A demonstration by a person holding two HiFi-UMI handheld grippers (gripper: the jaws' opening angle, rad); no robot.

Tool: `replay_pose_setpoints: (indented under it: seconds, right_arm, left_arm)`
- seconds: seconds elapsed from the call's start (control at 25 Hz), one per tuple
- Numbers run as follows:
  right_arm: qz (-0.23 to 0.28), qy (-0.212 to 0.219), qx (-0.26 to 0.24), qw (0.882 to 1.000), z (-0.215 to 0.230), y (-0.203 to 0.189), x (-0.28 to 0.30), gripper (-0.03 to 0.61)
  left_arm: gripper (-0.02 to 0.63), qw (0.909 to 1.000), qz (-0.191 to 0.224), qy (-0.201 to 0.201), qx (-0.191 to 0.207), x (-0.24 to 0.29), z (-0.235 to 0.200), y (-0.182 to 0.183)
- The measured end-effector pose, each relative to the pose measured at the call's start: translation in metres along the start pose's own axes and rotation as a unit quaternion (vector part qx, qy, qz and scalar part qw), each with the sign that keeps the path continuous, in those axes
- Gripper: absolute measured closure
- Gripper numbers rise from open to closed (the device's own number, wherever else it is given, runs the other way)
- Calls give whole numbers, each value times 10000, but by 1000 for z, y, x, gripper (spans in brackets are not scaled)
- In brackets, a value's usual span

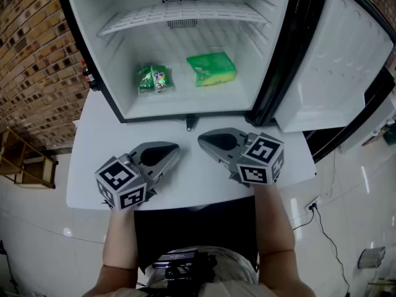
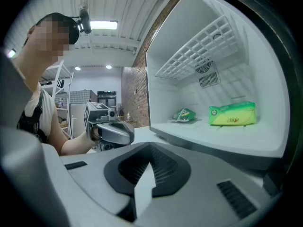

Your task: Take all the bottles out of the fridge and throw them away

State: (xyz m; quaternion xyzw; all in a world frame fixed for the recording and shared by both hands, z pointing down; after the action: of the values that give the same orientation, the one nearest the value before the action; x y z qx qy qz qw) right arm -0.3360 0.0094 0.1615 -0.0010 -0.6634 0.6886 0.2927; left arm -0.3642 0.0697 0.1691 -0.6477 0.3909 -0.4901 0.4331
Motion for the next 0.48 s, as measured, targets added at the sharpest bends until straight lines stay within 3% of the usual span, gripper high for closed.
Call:
replay_pose_setpoints:
  seconds: [0.12,0.2,0.32,0.4,0.48]
  right_arm:
    - [-171,-110,-14,9998,-1,-4,16,566]
    - [-305,-415,-352,9981,2,3,17,565]
    - [-224,-708,-875,9934,7,36,9,554]
    - [-189,-854,-1082,9903,15,59,6,492]
    - [-303,-1161,-1207,9854,32,73,8,489]
  left_arm:
    - [603,9998,-188,53,87,-9,-4,-2]
    - [603,9996,-239,11,123,-10,-4,-2]
    - [603,9991,-282,-214,238,-10,1,0]
    - [603,9987,-292,-295,289,-10,4,1]
    - [603,9987,-292,-302,301,-10,4,1]
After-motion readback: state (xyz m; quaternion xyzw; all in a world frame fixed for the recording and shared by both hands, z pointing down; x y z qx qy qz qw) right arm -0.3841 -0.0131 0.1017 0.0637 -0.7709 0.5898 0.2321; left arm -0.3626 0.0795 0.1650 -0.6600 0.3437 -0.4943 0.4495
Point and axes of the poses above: the fingertips, and each gripper's own axes: x forward along the fingers, z to its right, y out of its top, the point moved 1 cm from there along -x, backward along the fingers, and after that the axes turned 8 degrees about -z, right-handed, at the moved point
